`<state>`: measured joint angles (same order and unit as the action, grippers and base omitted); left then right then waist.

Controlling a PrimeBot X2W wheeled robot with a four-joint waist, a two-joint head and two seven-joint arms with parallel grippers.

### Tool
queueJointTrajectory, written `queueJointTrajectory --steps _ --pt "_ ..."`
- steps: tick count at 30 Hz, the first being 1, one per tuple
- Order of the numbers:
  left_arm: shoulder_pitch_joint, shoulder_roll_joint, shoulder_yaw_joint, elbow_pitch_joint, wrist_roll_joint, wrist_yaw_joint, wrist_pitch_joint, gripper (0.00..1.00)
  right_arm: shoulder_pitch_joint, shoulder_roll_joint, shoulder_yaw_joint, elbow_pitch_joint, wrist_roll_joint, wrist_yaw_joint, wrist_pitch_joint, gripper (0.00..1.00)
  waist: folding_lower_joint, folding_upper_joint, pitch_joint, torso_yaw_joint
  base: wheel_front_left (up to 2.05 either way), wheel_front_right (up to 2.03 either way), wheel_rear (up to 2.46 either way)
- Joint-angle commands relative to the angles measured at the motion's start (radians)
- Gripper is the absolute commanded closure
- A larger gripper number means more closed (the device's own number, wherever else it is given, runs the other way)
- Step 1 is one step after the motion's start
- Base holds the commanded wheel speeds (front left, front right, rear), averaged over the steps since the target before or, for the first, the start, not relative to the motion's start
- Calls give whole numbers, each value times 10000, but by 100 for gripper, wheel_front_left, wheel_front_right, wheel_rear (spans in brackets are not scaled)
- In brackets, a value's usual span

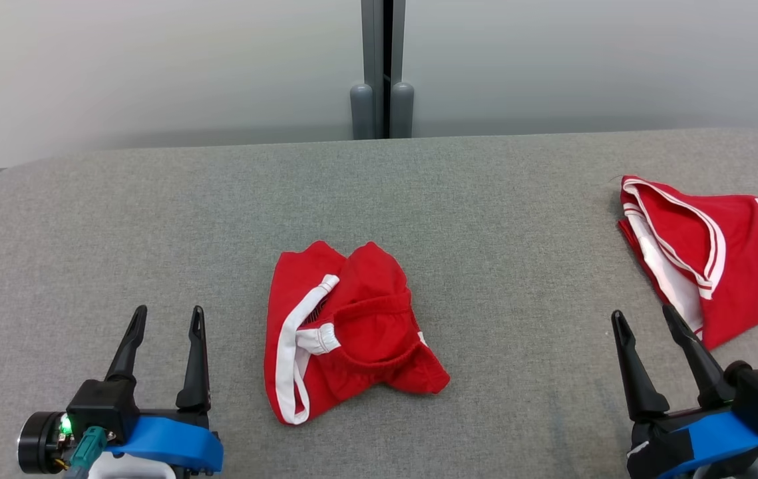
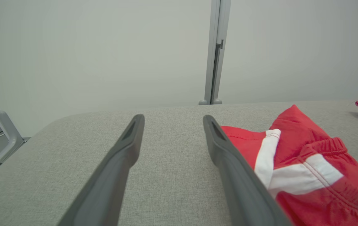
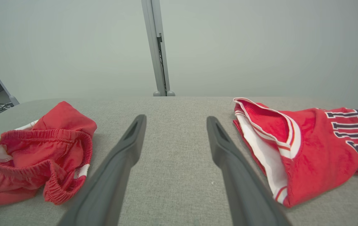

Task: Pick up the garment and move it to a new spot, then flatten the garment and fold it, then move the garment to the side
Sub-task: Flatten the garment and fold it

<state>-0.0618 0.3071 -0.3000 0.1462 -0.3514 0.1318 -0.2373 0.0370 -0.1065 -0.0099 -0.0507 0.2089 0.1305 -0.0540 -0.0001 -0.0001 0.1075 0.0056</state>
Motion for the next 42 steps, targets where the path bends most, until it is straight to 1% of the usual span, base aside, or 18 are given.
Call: queueJointTrajectory --steps 1,10,12,14,16,21,22,26,32,36,37,38,40,42 --pt "123 83 38 -105 -5 67 56 0 172 -39 -38 -37 -31 5 39 0 1 1 -37 -17 0 0 0" --pt "249 166 -109 -411 5 158 254 0 241 5 -82 -62 -29 5 49 0 1 1 -79 -32 0 0 0" --pt "181 156 -132 -463 1 156 264 0 175 -48 32 -31 -37 5 88 0 1 1 -20 -2 0 0 0" --pt "52 156 -160 -542 45 176 265 0 -70 -157 388 -10 -52 5 186 0 1 1 86 38 0 0 0" --pt "-76 141 -186 -598 83 179 261 0 -353 -293 1041 96 0 5 305 0 1 1 194 93 0 0 0" --pt "-416 48 -273 -655 163 164 202 0 -1320 -634 3431 631 345 5 647 0 1 1 541 335 0 0 0" --pt "-416 48 -273 -655 163 164 202 0 -1320 -634 3431 631 345 5 647 0 1 1 541 335 0 0 0" --pt "-754 -96 -410 -571 193 85 113 0 -2382 -656 5028 1311 701 4 775 0 1 1 835 617 0 0 0" --pt "-1064 -262 -502 -361 225 7 -43 0 -3979 -581 6676 2596 1126 5 903 0 1 1 1114 849 0 0 0" --pt "-1161 -350 -530 -227 234 -43 -122 0 -4778 -451 7416 3450 1422 5 955 0 1 1 1191 905 0 0 0" --pt "-1186 -363 -520 -194 227 -47 -131 0 -4931 -443 7562 3643 1503 5 966 54 1 1 1203 906 0 0 0" --pt "-1213 -377 -521 -168 217 -54 -136 0 -5067 -437 7682 3818 1594 4 940 100 1 1 1210 909 0 0 0" --pt "-1235 -402 -514 -115 206 -56 -167 0 -5267 -417 7811 4059 1792 5 766 100 1 1 1202 915 0 0 0" --pt "-1233 -425 -491 -82 204 -38 -202 0 -5295 -453 7708 4157 1958 5 510 100 1 1 1183 899 0 0 0"
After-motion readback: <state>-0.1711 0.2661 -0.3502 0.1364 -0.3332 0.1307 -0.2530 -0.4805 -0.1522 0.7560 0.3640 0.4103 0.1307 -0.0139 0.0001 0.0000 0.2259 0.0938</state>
